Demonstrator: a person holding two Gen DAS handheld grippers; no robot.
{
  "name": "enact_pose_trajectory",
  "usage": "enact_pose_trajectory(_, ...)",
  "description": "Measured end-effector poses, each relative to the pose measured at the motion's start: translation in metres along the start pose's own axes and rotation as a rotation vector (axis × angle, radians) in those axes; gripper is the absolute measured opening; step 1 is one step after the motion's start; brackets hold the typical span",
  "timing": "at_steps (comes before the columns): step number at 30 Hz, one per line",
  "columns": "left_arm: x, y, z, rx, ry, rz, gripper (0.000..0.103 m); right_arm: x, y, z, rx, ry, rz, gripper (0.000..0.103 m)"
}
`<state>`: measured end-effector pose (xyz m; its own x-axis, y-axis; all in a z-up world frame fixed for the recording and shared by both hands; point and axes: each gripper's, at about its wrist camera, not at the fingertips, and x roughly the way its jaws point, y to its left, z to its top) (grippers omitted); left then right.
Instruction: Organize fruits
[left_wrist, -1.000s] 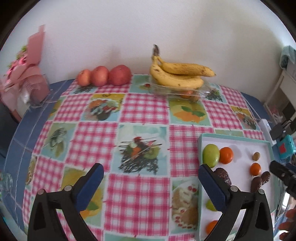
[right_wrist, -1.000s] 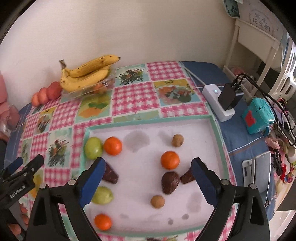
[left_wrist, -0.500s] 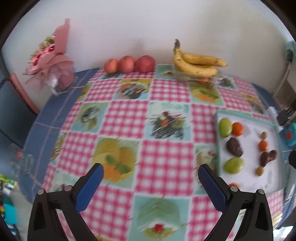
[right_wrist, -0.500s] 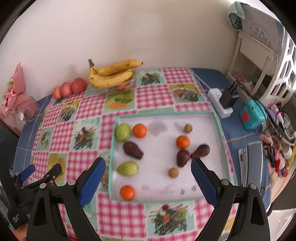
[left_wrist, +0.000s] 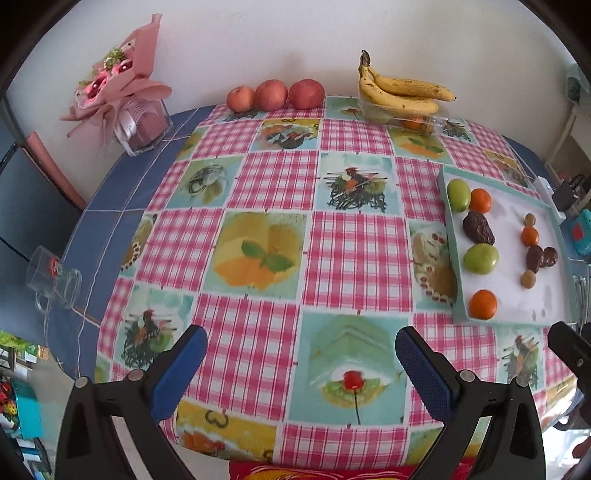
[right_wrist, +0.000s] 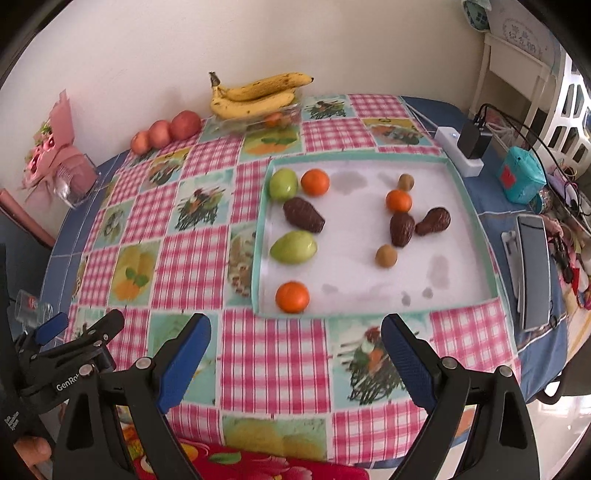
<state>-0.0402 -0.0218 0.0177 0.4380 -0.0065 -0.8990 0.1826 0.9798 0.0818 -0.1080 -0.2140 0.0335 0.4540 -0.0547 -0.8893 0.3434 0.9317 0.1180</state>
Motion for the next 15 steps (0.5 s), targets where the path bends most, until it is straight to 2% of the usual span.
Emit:
enact_pose_trajectory(7, -0.007, 0.005, -0.003, -0.021, -0.031, -0.021, 0.103, 0.013, -0.002, -0.02, 0.007, 0.001, 0.005, 0.094)
enact_pose_trajectory(15, -0.013, 0.002, -0.003, -0.006, -0.069, -0.017, 0.103, 0.016, -0.005, -0.019, 0.021, 0.006, 0.009, 0.094)
